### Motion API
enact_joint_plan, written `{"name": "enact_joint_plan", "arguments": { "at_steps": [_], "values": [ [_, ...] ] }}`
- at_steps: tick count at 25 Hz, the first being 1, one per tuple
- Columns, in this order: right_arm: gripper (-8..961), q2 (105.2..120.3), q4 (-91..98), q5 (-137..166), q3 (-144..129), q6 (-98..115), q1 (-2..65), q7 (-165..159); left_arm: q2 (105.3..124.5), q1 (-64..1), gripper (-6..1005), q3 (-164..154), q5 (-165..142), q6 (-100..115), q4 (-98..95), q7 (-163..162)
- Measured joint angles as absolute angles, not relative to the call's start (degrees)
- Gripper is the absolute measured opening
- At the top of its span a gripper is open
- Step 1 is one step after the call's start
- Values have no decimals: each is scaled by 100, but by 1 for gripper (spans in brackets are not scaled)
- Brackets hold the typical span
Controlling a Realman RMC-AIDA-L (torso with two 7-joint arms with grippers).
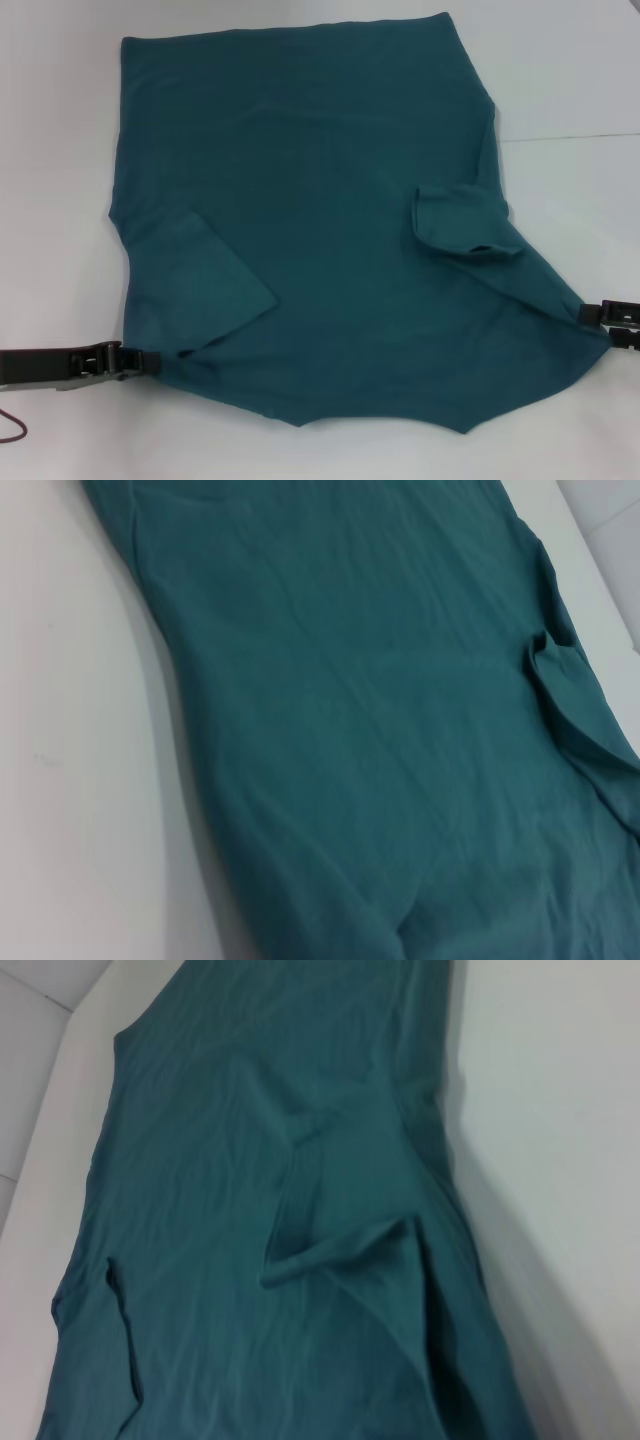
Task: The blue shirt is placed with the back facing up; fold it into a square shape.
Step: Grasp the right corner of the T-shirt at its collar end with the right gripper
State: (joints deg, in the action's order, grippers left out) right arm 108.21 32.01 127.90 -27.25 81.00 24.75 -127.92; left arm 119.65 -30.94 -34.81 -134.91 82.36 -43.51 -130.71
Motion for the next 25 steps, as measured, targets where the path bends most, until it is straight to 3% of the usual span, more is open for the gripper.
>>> {"name": "enact_joint_plan", "arguments": {
  "at_steps": [11, 14, 25],
  "values": [
    [723, 10950, 3201, 12801, -2805, 7868, 2534, -12704, 11971, -3094, 50, -3481, -13464, 8217, -4351, -13069],
    [516, 10966, 3239, 12803, -2819, 7866, 2517, -12712, 11971, -3094, 50, -3480, -13464, 8217, -4351, -13069],
    [229, 10971, 3246, 12805, -2798, 7832, 2446, -12686, 11975, -3117, 49, -3481, -13450, 8183, -4351, -13069]
  ]
}}
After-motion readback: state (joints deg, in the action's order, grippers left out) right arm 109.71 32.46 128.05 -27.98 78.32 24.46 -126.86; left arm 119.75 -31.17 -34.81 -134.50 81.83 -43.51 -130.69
